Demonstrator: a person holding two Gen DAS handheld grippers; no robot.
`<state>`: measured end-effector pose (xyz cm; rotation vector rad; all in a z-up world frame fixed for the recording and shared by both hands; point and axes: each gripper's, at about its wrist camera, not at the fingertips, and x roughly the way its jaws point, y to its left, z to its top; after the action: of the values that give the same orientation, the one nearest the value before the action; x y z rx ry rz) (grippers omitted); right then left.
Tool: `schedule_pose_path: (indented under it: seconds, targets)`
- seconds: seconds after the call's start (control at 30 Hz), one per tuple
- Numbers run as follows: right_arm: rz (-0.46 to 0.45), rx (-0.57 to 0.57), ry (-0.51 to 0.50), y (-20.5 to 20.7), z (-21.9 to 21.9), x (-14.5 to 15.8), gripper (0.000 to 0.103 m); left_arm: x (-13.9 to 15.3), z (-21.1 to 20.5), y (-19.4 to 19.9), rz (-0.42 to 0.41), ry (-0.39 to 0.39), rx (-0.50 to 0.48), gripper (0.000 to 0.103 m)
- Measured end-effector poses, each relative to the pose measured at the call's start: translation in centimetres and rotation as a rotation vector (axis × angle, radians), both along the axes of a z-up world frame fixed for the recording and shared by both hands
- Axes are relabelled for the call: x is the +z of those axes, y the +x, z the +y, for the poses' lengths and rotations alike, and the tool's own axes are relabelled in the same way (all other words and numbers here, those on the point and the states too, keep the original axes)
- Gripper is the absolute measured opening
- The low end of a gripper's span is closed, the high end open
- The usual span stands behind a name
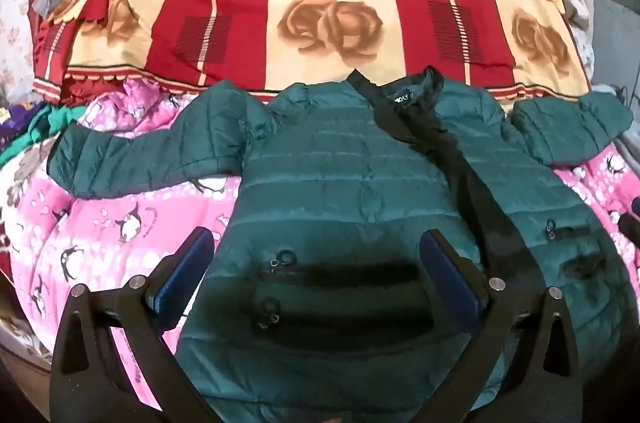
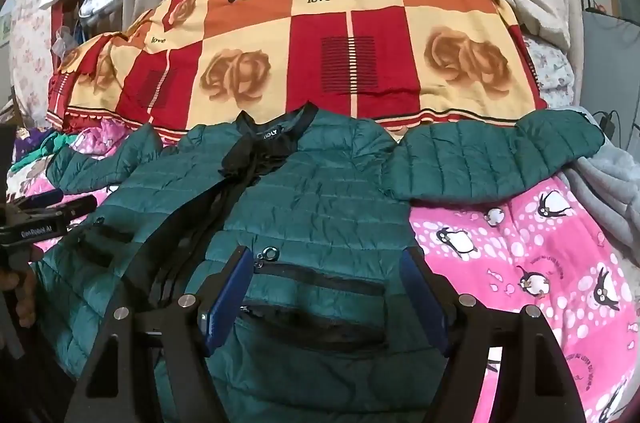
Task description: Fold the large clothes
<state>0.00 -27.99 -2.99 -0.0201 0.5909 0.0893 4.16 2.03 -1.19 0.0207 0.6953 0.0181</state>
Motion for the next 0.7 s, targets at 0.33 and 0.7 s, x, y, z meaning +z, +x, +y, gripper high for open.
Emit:
schedule_pose_path:
  seconds: [0.33, 0.7]
  targets:
    - [-0.009, -0.009, 0.011, -0.2, -0.7, 0.2, 0.073, -1.1, -0.5, -0.3, 0.007, 0.047, -0.027, 0.103]
    - [0.015, -0.012, -0.008, -0.4, -0.5, 0.2, 0.073, -1.3, -0.4, -0.4, 0.008, 0.045, -0.031, 0.103]
